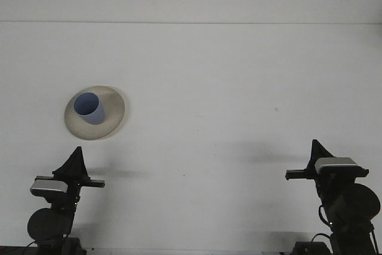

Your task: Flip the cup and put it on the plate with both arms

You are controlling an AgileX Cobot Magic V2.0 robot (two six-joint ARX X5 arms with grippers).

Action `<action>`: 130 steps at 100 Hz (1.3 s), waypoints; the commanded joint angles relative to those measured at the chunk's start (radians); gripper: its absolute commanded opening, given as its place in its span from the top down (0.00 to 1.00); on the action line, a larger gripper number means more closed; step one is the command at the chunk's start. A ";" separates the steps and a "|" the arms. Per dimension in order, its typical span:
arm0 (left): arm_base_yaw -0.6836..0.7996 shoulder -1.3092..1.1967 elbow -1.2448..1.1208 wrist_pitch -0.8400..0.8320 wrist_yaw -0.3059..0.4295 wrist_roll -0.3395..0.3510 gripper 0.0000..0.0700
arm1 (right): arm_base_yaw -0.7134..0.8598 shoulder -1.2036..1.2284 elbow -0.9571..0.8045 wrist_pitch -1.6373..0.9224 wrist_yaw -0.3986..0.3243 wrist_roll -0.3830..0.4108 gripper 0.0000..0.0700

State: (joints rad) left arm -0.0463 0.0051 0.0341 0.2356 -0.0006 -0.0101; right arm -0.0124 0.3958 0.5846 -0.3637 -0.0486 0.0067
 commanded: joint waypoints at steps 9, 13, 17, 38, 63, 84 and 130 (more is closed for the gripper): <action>0.002 -0.002 -0.020 0.007 0.001 0.001 0.98 | 0.001 0.003 0.010 0.027 0.003 -0.004 1.00; 0.001 -0.002 -0.020 0.006 0.001 -0.002 0.98 | 0.001 0.003 0.010 0.027 0.003 -0.004 1.00; 0.001 -0.002 -0.020 0.005 0.001 -0.003 0.98 | 0.001 0.003 0.010 0.027 0.003 -0.004 1.00; 0.001 -0.002 -0.020 -0.010 0.001 -0.002 0.98 | 0.001 0.003 0.010 0.027 0.003 -0.004 1.00; 0.001 -0.002 -0.020 -0.010 0.001 -0.002 0.98 | 0.001 0.003 0.010 0.027 0.003 -0.004 1.00; 0.001 -0.002 -0.020 -0.010 0.001 -0.002 0.98 | 0.001 0.003 0.010 0.027 0.003 -0.004 1.00; 0.001 -0.002 -0.020 -0.010 0.001 -0.002 0.98 | -0.001 -0.068 -0.024 0.050 0.003 -0.004 1.00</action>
State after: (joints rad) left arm -0.0463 0.0055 0.0341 0.2165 -0.0006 -0.0101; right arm -0.0128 0.3462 0.5797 -0.3378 -0.0486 0.0067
